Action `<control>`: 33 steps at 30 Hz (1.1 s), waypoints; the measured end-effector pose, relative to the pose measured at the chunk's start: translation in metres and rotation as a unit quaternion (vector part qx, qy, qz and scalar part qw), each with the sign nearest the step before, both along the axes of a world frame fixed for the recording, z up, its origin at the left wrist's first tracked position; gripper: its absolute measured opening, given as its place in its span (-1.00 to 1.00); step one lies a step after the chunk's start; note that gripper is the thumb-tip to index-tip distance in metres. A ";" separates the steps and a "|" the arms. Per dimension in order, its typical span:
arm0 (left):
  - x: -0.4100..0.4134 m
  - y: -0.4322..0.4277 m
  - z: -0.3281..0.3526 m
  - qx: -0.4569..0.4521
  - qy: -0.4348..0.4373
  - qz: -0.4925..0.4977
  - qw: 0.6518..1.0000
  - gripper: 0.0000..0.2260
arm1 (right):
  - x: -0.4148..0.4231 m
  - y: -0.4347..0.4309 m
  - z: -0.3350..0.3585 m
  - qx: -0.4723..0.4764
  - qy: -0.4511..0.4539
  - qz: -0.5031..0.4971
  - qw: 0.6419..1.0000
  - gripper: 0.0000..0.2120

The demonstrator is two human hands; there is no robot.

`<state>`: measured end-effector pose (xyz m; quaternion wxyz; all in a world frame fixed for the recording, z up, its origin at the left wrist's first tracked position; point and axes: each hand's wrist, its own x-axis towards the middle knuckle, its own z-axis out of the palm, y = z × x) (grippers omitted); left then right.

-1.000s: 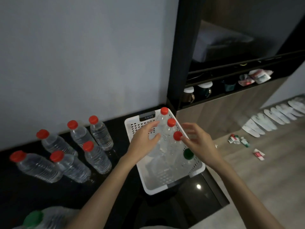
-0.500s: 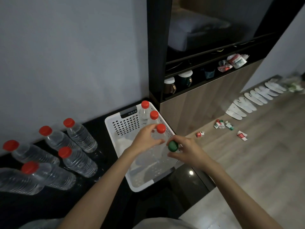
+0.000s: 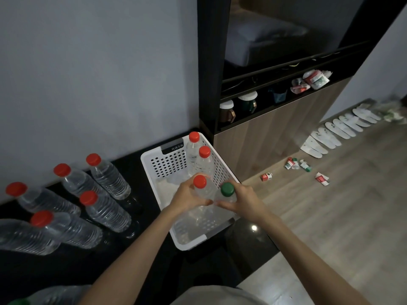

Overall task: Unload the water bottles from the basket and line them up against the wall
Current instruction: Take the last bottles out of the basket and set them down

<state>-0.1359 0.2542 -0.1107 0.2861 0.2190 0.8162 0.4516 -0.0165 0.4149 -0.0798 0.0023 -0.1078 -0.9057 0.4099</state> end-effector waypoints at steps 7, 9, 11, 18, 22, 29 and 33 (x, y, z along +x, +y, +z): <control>0.008 -0.002 0.002 -0.002 0.012 0.096 0.995 -0.51 | -0.015 -0.008 0.001 -0.070 0.007 -0.055 0.996 -0.80; 0.011 -0.005 0.007 -0.007 0.036 0.096 0.995 -0.56 | -0.017 -0.009 0.002 -0.088 0.026 -0.071 0.993 -0.85; 0.013 -0.009 0.015 -0.007 0.060 0.098 0.993 -0.60 | -0.016 -0.008 0.003 -0.105 0.046 -0.084 0.990 -0.88; 0.009 -0.034 0.076 0.069 0.131 0.178 0.973 -0.53 | -0.027 -0.022 0.052 -0.167 0.170 -0.074 0.968 -0.84; 0.008 -0.053 0.111 0.117 0.173 0.253 0.945 -0.47 | -0.039 -0.039 0.100 -0.167 0.239 -0.032 0.956 -0.87; 0.013 -0.097 0.181 0.174 0.261 0.296 0.902 -0.65 | -0.063 -0.072 0.160 -0.210 0.309 0.029 0.927 -0.90; 0.021 -0.132 0.195 0.152 0.280 0.320 0.892 -0.59 | -0.073 -0.103 0.168 -0.223 0.301 0.092 0.923 -0.85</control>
